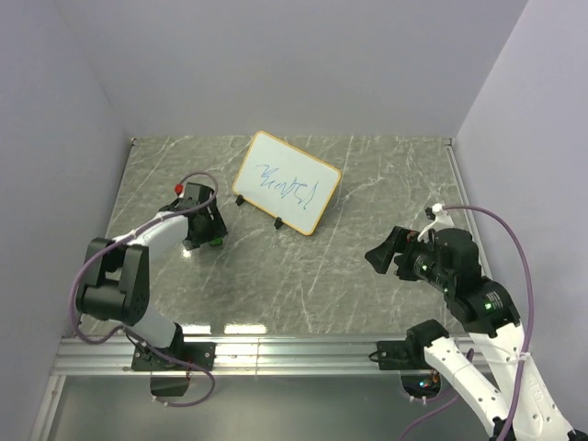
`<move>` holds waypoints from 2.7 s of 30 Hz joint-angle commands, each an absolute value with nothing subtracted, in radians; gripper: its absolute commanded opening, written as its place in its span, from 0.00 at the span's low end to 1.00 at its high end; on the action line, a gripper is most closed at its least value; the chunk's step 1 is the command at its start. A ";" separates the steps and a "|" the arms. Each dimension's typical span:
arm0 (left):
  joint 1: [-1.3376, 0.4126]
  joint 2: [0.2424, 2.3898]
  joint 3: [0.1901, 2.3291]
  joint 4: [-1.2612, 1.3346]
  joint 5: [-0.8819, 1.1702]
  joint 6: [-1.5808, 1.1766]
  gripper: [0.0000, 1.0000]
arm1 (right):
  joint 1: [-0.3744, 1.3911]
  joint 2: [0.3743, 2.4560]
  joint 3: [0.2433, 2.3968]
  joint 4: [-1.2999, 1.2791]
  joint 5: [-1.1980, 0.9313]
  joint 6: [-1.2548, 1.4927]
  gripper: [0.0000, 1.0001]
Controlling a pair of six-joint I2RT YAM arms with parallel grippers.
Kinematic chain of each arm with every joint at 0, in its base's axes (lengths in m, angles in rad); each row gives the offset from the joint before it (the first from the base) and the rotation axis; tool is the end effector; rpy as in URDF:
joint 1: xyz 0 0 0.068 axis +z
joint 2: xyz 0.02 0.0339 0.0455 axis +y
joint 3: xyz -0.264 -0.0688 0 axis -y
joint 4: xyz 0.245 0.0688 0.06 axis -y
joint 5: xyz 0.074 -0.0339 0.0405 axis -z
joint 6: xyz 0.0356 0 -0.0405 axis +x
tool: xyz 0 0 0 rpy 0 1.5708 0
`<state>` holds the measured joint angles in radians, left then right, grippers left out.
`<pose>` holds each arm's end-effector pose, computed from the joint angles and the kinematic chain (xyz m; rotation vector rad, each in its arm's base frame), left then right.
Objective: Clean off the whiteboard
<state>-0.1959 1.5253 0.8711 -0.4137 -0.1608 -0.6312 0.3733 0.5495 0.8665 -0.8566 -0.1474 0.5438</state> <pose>0.2871 -0.0512 0.1801 -0.6181 2.5438 -0.0771 0.0937 0.0423 0.3286 0.0948 2.1820 0.6919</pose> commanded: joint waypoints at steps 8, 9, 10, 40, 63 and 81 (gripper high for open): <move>-0.196 1.680 0.974 -0.333 -0.172 -0.529 0.56 | 0.380 0.624 0.885 -0.779 -0.126 0.566 0.95; -0.196 1.686 0.980 -0.334 -0.173 -0.519 0.52 | 0.379 0.633 0.887 -0.773 -0.126 0.561 0.95; -0.198 1.690 0.986 -0.333 -0.175 -0.515 0.46 | 0.380 0.641 0.888 -0.766 -0.124 0.557 0.95; -0.440 1.637 1.505 -0.546 0.052 -0.572 0.00 | 0.173 1.936 1.792 -0.534 -0.515 0.426 0.90; -0.552 1.904 1.788 -0.561 0.178 -0.531 0.00 | 0.218 2.034 1.675 -0.391 -0.723 0.422 0.33; -0.601 1.961 1.533 -0.301 0.135 -0.660 0.00 | 0.216 1.980 1.559 -0.397 -0.719 0.417 0.03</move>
